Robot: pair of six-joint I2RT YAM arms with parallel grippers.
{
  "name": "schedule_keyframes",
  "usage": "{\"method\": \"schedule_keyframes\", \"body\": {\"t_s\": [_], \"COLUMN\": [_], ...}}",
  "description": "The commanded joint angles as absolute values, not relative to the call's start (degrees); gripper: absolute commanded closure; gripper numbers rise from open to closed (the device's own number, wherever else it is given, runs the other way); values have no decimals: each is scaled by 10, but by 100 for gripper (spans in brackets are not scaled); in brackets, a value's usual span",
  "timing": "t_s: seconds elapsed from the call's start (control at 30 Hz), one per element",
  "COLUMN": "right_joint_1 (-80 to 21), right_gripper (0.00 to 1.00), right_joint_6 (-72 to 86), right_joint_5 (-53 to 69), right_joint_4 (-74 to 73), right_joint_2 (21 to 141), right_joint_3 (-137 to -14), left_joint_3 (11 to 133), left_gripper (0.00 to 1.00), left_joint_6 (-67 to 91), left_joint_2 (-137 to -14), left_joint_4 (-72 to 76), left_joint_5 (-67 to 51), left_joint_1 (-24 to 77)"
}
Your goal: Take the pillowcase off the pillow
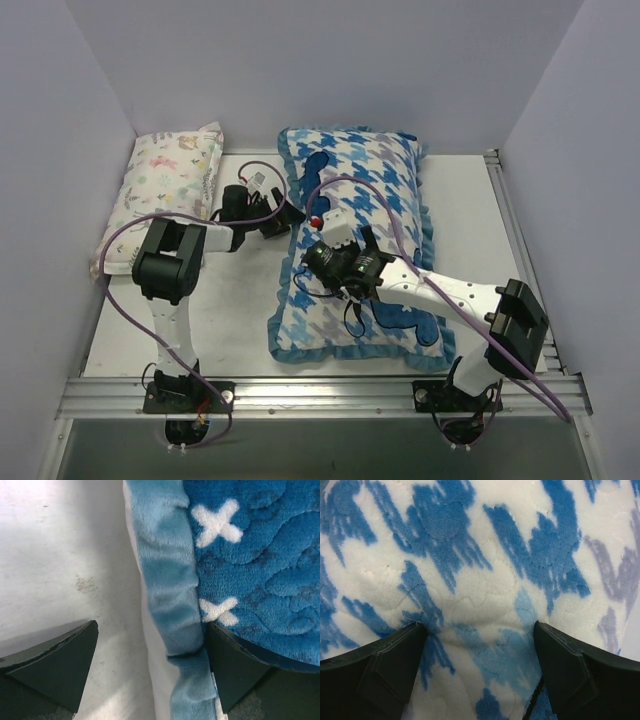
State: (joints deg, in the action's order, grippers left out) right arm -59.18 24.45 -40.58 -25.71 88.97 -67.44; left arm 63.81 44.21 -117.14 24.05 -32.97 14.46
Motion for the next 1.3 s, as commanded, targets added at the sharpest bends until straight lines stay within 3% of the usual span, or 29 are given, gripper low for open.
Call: {"method": "schedule_keyframes", "body": {"t_s": [0.0,0.13,0.17,0.23,0.27,0.33,0.4,0.5,0.63,0.8,0.9,1.07,1.27], "right_joint_1": [-581,-573,-570,-569,-567,-563,-556,-542,-526,-503,-499,-469,-353], "right_gripper": [9,16,16,18,18,22,24,40,79,89,91,83,42], "right_joint_6": [272,278,279,280,280,276,273,268,255,227,215,190,192], "right_joint_5": [-417,-424,-427,-427,-427,-427,-426,-421,-418,-391,-380,-351,-236], "right_joint_4": [-311,-310,-309,-307,-306,-303,-303,-302,-302,-305,-320,-325,-335], "right_joint_2": [891,889,884,874,869,860,853,839,809,732,699,653,691], "right_joint_3": [-647,-642,-641,-636,-635,-633,-633,-634,-642,-663,-695,-751,-828], "left_joint_3": [614,602,598,590,586,577,550,513,454,510,610,742,778], "left_gripper": [3,24,37,53,72,98,100,100,100,100,100,100,100], "left_joint_6": [552,619,630,639,647,653,654,640,562,361,300,232,296], "left_joint_2": [-1190,-1217,-1217,-1214,-1211,-1196,-1163,-1077,-918,-675,-616,-638,-737], "left_joint_4": [463,575,584,613,622,634,642,643,531,200,56,-58,-83], "left_joint_5": [-375,-385,-386,-386,-387,-390,-389,-374,-344,-222,-127,-8,106], "left_joint_1": [142,145,148,149,149,149,149,149,157,235,328,465,474]}}
